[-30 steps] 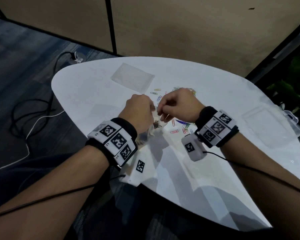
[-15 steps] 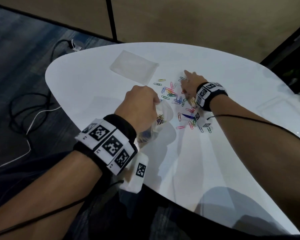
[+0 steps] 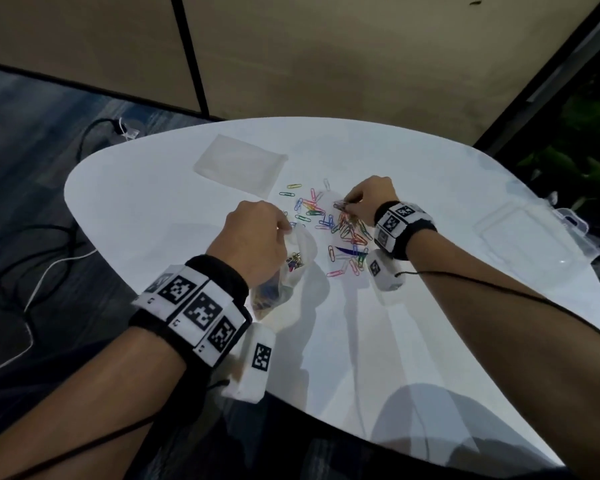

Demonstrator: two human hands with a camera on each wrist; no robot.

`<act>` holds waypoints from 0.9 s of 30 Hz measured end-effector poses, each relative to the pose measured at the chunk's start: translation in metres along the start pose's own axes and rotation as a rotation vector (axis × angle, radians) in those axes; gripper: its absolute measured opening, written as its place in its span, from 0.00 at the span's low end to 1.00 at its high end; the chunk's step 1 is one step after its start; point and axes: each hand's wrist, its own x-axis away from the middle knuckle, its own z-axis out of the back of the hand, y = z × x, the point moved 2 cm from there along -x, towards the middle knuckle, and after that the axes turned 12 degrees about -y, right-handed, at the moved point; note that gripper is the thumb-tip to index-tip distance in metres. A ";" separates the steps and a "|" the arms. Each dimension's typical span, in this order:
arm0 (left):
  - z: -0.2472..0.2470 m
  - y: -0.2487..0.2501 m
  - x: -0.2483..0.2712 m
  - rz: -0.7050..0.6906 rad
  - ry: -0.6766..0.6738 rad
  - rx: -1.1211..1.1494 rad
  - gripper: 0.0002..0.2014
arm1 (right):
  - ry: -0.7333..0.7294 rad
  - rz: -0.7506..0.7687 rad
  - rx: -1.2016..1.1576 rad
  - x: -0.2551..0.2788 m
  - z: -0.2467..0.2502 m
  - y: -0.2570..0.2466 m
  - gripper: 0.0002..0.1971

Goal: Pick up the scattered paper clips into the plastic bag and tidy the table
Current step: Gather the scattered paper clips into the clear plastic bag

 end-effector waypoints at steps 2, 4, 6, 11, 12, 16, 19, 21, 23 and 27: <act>-0.001 -0.001 -0.001 0.014 0.000 -0.001 0.14 | 0.007 -0.006 -0.240 0.016 0.008 0.002 0.08; -0.001 -0.002 -0.002 0.028 0.005 0.003 0.14 | -0.061 0.013 -0.584 0.033 0.016 -0.004 0.10; 0.001 -0.003 -0.002 0.050 0.020 0.012 0.15 | -0.181 0.066 -0.936 0.053 0.023 -0.015 0.12; 0.003 -0.004 -0.001 0.061 0.055 0.032 0.14 | -0.503 0.228 -1.126 0.106 0.011 -0.061 0.11; 0.003 -0.004 -0.001 0.059 0.059 0.037 0.14 | -0.526 0.225 -1.081 0.112 0.005 -0.069 0.10; 0.004 -0.006 0.001 0.063 0.059 0.077 0.12 | -0.361 0.307 -0.415 0.111 -0.016 -0.089 0.11; 0.009 -0.014 -0.001 0.044 0.062 0.118 0.11 | -0.361 0.397 -0.102 0.118 -0.024 -0.105 0.19; 0.014 -0.022 -0.002 0.031 0.069 0.141 0.11 | -0.381 0.418 -0.184 0.123 -0.022 -0.109 0.20; 0.019 -0.031 -0.001 0.011 0.084 0.146 0.11 | -0.375 0.435 -0.427 0.122 -0.011 -0.109 0.17; 0.030 -0.056 0.002 -0.002 0.129 0.151 0.11 | -0.171 0.347 -0.556 0.067 0.006 -0.076 0.16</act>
